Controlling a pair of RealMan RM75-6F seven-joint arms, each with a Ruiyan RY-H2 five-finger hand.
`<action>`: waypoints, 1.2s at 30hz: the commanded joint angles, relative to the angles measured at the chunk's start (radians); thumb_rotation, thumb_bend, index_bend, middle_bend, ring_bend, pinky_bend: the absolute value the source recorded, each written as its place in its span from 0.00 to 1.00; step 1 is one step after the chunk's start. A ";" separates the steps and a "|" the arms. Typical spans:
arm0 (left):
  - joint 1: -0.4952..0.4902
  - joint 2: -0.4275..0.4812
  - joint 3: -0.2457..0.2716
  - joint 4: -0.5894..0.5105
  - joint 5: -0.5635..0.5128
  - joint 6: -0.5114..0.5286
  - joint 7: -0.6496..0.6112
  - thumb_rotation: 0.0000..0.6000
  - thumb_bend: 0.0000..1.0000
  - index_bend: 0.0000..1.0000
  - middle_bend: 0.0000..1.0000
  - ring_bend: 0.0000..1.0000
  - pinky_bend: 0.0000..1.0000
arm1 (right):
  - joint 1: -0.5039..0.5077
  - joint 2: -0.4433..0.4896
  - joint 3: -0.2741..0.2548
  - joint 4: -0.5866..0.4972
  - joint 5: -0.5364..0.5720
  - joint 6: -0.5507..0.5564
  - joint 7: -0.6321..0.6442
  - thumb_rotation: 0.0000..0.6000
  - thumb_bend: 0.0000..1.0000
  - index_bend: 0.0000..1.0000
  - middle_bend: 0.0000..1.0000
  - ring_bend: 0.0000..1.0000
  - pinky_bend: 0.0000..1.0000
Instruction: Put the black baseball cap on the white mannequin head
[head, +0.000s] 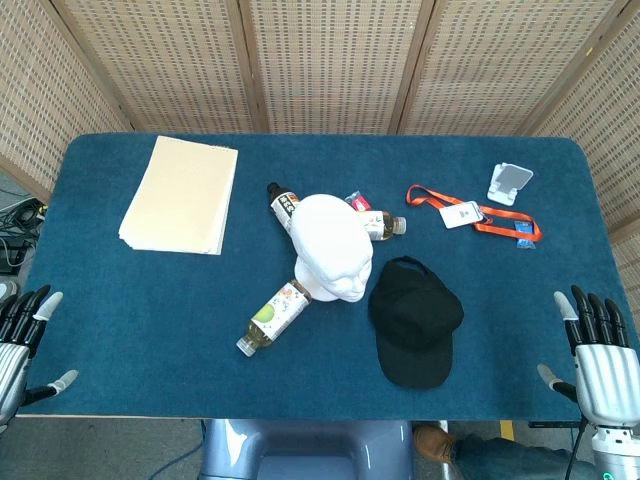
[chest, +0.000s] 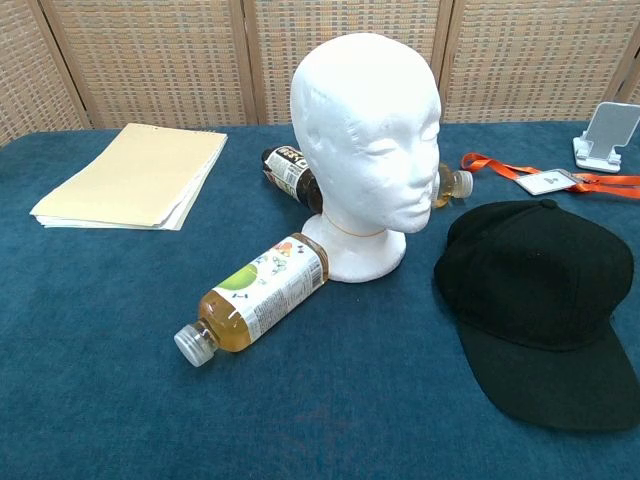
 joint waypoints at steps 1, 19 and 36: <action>0.000 0.000 0.000 0.000 0.000 0.000 0.000 1.00 0.00 0.00 0.00 0.00 0.00 | 0.000 0.000 0.000 0.000 0.000 0.000 -0.001 1.00 0.00 0.00 0.00 0.00 0.00; -0.020 -0.005 -0.020 -0.016 -0.029 -0.028 0.029 1.00 0.00 0.00 0.00 0.00 0.00 | 0.117 0.004 -0.082 0.077 -0.143 -0.224 -0.100 1.00 0.00 0.00 0.84 0.96 1.00; -0.038 -0.026 -0.033 -0.024 -0.068 -0.065 0.095 1.00 0.00 0.00 0.00 0.00 0.00 | 0.224 -0.138 -0.190 0.250 -0.338 -0.376 -0.078 1.00 0.00 0.01 0.92 1.00 1.00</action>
